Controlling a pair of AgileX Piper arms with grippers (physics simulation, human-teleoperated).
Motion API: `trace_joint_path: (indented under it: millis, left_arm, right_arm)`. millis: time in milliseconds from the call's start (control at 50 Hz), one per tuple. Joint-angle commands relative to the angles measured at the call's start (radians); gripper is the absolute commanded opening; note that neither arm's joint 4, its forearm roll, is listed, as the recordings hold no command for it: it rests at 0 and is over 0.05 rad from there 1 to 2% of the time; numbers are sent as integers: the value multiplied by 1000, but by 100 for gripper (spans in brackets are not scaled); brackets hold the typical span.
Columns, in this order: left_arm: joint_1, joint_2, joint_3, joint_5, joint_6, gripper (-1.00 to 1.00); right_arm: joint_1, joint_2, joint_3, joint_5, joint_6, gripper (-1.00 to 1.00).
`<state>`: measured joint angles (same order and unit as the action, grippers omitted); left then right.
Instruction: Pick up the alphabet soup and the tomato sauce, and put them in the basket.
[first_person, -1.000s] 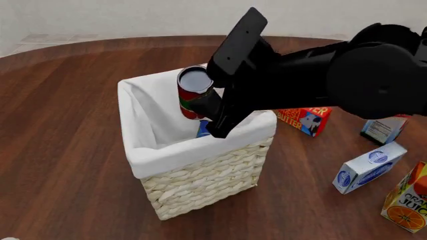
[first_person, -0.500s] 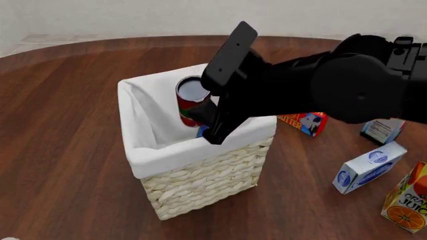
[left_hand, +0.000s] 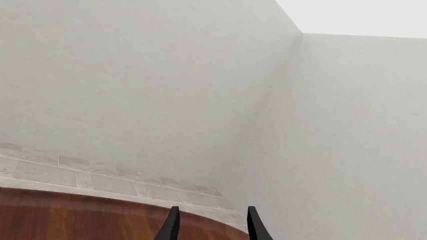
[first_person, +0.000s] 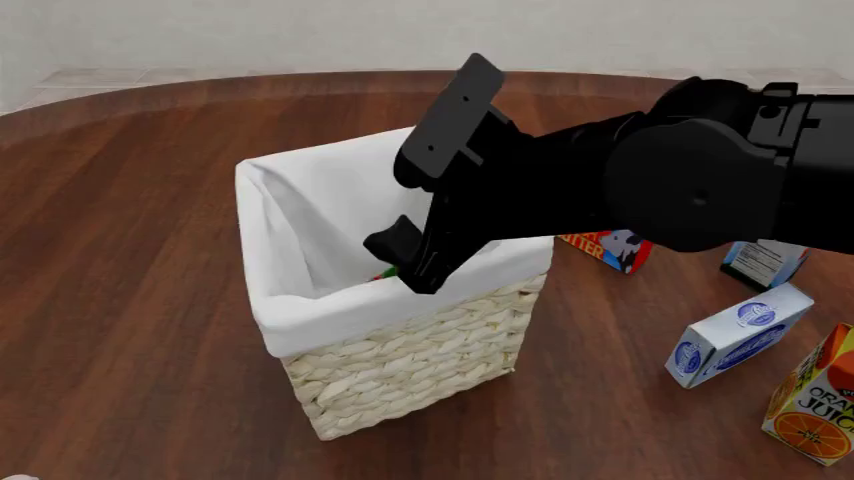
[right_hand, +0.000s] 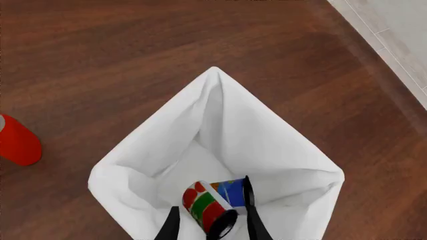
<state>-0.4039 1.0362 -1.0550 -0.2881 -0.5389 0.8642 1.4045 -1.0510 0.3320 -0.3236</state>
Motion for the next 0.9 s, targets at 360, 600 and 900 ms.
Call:
trace_joint_path:
  millis: [360, 600, 900]
  left_arm:
    - [0, 0, 0, 0, 0, 100]
    - [0, 0, 0, 0, 0, 100]
    - [0, 0, 0, 0, 0, 100]
  right_arm:
    - [-3, -4, -13, 3, -1, 100]
    - [-4, -21, -19, 15, -7, 100]
    - [5, -31, -55, 36, -21, 100]
